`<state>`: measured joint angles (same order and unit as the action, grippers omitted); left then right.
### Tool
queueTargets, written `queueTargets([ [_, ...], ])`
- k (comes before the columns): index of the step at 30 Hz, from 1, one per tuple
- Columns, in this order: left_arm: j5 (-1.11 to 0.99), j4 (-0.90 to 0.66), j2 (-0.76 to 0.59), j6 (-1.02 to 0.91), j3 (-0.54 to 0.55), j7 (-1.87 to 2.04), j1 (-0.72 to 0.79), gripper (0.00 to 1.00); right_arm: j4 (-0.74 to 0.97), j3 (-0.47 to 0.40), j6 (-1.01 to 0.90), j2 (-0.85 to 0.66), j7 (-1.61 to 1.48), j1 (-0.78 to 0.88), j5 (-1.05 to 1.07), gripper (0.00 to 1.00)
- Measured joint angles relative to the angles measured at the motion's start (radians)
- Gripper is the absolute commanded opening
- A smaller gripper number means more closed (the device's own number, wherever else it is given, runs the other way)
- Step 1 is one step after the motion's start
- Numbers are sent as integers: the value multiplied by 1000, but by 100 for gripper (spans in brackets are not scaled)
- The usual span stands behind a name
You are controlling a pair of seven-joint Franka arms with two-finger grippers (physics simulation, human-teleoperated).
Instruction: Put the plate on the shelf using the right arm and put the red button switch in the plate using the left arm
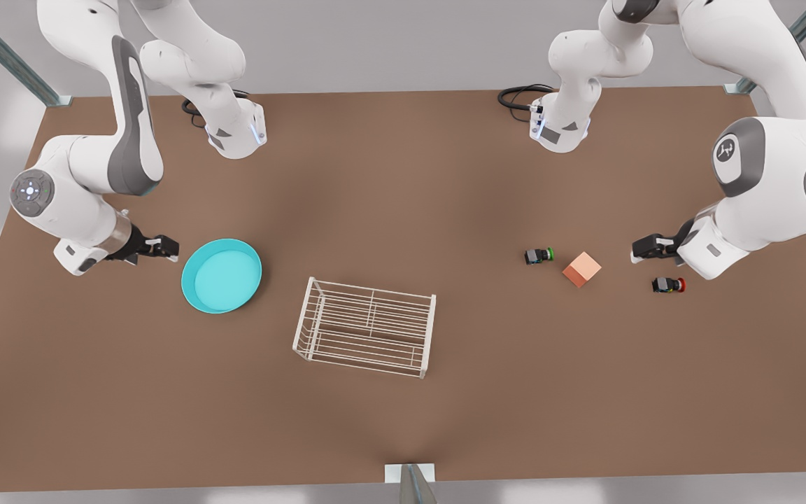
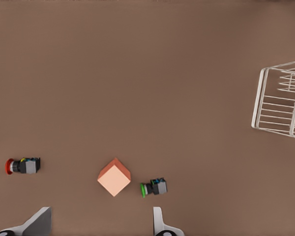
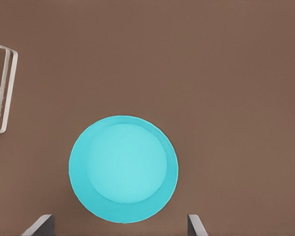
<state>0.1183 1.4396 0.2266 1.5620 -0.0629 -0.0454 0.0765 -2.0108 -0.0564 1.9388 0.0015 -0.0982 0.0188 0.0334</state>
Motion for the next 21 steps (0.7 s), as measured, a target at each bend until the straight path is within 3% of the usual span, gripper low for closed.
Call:
queueTargets([
  [6,10,19,-10,-6,15,2,0,100,7,-11,12,75,-45,-26,37,100],
  [11,-36,28,-27,-37,2,11,-21,100,54,-12,36,202,-99,-250,56,100],
  [21,-42,66,-49,-133,8,60,-18,100,74,5,64,374,-181,-233,138,94],
])
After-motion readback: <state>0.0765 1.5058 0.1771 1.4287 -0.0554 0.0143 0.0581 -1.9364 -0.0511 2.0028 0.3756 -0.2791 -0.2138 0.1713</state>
